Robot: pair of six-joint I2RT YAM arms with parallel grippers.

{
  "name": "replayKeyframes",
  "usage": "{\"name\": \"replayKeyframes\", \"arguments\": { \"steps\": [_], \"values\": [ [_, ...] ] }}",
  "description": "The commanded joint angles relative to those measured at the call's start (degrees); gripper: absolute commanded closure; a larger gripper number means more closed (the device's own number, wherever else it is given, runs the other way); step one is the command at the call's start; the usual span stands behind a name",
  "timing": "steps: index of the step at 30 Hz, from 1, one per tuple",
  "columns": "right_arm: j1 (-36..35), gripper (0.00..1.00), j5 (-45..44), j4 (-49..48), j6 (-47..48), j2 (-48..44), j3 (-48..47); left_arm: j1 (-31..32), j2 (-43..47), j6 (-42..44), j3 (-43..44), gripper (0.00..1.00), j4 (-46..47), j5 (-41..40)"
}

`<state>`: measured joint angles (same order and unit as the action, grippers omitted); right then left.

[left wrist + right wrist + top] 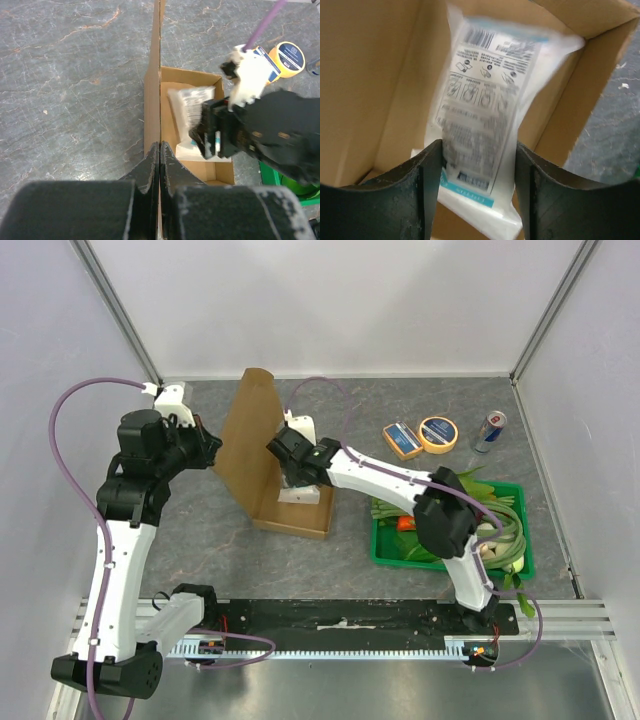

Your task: Fold the paper box

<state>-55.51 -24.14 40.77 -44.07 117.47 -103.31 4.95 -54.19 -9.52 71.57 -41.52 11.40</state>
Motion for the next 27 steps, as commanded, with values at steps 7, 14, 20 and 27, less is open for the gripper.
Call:
{"name": "replayKeyframes", "arguments": {
  "steps": [7,14,20,27],
  "values": [
    [3.5,0.06,11.9,-8.8,10.0,5.7,-0.9,0.0,0.6,3.5,-1.6,0.98,4.4,4.0],
    [7.9,0.02,9.5,-13.2,22.4,-13.3,17.6,0.0,0.1,3.0,-3.0,0.98,6.7,15.0],
    [23.4,0.02,30.1,-22.5,28.6,-23.2,27.4,0.1,-0.7,-2.3,-7.1,0.89,11.8,25.9],
    [33.1,0.02,56.4,-43.9,47.0,-19.7,30.5,0.1,2.1,-6.9,-13.5,0.55,17.5,30.5]
  ]
}}
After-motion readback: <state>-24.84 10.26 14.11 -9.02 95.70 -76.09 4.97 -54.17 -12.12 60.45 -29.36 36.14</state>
